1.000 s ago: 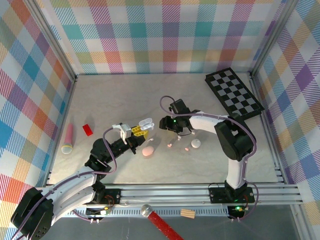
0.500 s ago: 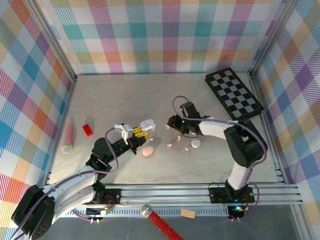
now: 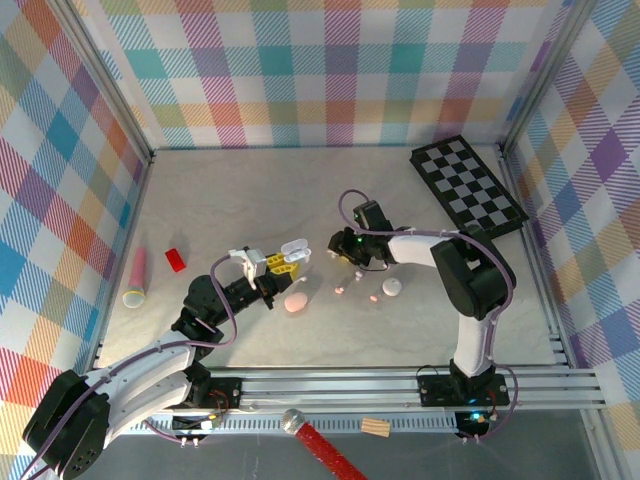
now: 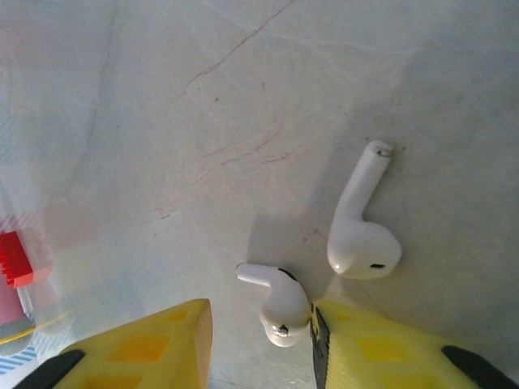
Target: Insert the wireless bluetooth earbuds into the charging case
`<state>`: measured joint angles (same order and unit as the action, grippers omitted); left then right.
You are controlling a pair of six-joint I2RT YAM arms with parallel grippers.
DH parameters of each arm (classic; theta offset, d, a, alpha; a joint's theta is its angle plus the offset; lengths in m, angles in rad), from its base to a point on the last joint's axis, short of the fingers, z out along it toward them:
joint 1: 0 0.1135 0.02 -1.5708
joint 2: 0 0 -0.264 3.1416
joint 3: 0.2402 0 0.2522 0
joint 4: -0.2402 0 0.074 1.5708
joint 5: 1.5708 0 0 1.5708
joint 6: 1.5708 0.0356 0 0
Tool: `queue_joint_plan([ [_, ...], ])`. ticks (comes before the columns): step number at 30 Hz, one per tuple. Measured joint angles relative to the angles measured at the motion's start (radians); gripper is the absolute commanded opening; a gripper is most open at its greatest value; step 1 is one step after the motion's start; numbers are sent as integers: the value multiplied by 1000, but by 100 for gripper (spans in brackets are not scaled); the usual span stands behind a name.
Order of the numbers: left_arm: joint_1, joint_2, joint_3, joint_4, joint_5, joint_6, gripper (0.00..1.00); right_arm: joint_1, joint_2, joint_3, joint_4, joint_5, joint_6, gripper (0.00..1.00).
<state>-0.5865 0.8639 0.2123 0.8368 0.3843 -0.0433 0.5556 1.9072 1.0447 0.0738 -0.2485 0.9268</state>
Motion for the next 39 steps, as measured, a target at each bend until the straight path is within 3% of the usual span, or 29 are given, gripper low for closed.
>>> queue_joint_plan([
  [6,0,0,0,0,0,7,0,0,23,31,-30,-12,-10,36],
  [15,0,0,0,0,0,7,0,0,60,80,-84,-21,-68,23],
  [25,0,8,6,-21,0,23,0,0,42,89,-126,26,-148,23],
  [29,0,27,28,-66,7,57,0,0,-29,43,-127,76,-212,23],
  [39,0,179,35,-67,7,98,0,4,-386,-169,-98,220,-443,22],
])
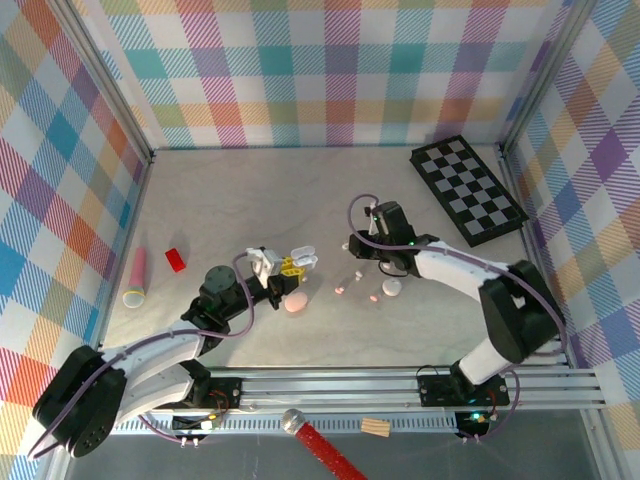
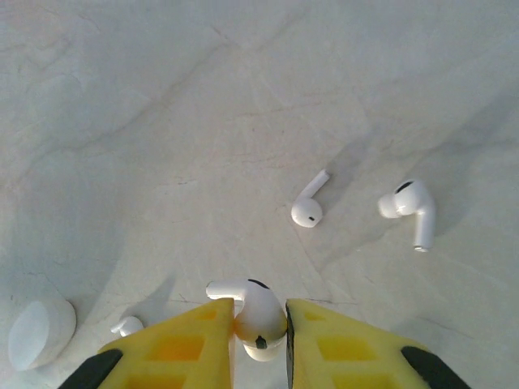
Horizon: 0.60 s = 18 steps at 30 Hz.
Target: Insert the wireless bluetooth earbuds into the charging case
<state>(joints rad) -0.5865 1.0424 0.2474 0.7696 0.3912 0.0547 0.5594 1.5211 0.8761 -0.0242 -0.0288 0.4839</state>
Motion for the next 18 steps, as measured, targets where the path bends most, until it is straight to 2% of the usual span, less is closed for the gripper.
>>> queue_joint_plan([
  [10,0,212,56,98,-3,29,0,109,-248,-12,-87,154,-252,23],
  [18,0,258,77,106,13,71,0,195,-282,-8,-139,185,-373,23],
])
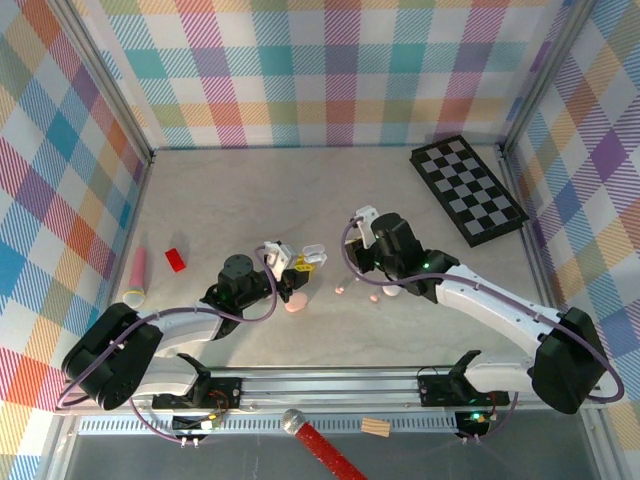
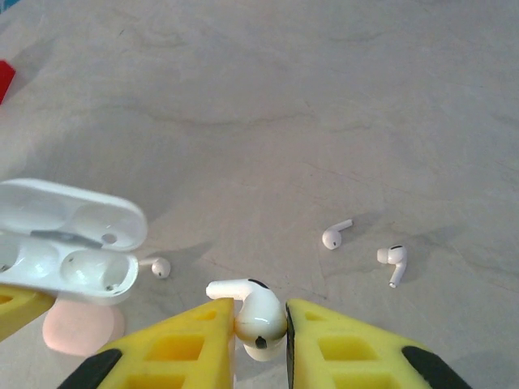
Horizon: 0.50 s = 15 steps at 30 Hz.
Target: Insert the wireless bluetooth earbuds into the charging case
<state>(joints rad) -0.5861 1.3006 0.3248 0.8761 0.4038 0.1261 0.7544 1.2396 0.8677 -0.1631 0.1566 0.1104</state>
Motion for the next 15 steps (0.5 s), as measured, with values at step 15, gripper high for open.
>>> queue_joint_plan([
  [15,0,6,39,-10,60,25,0,90,59,90,5,-53,-93,22],
])
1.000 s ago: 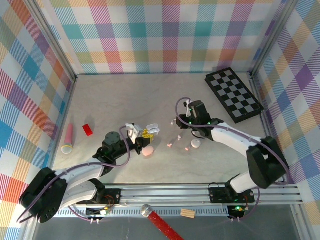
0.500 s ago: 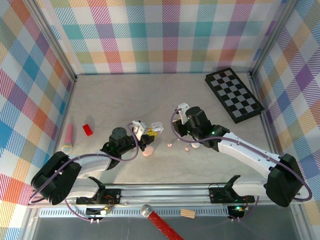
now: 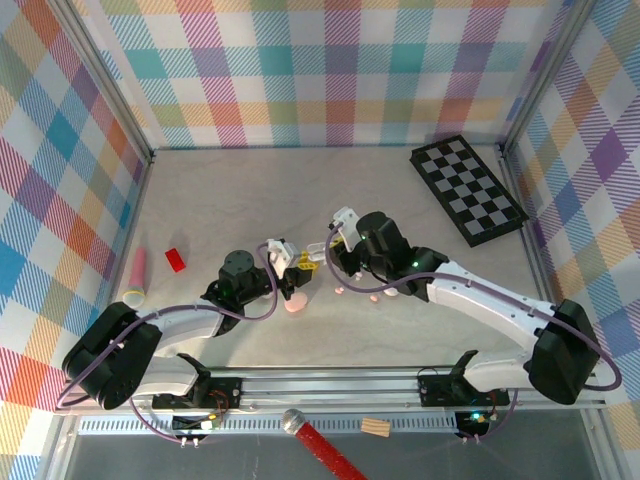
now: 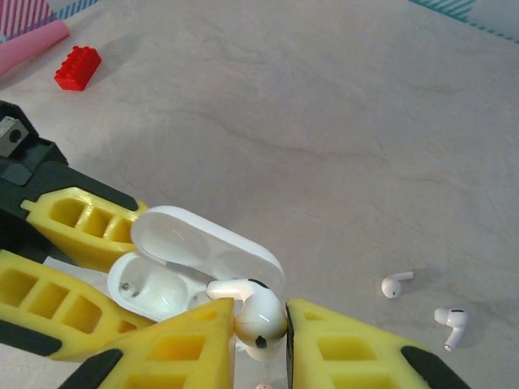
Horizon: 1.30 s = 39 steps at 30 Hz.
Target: Insert the wireless bluetooth earbuds into the charging case
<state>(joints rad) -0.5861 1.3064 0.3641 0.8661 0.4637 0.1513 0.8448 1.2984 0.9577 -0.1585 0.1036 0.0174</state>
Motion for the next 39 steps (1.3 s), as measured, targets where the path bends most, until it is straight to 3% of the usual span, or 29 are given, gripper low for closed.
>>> queue_joint_plan([
  [39,0,2,32,-37,-20,-13,0,39,41,39,-2,-6,-27,22],
])
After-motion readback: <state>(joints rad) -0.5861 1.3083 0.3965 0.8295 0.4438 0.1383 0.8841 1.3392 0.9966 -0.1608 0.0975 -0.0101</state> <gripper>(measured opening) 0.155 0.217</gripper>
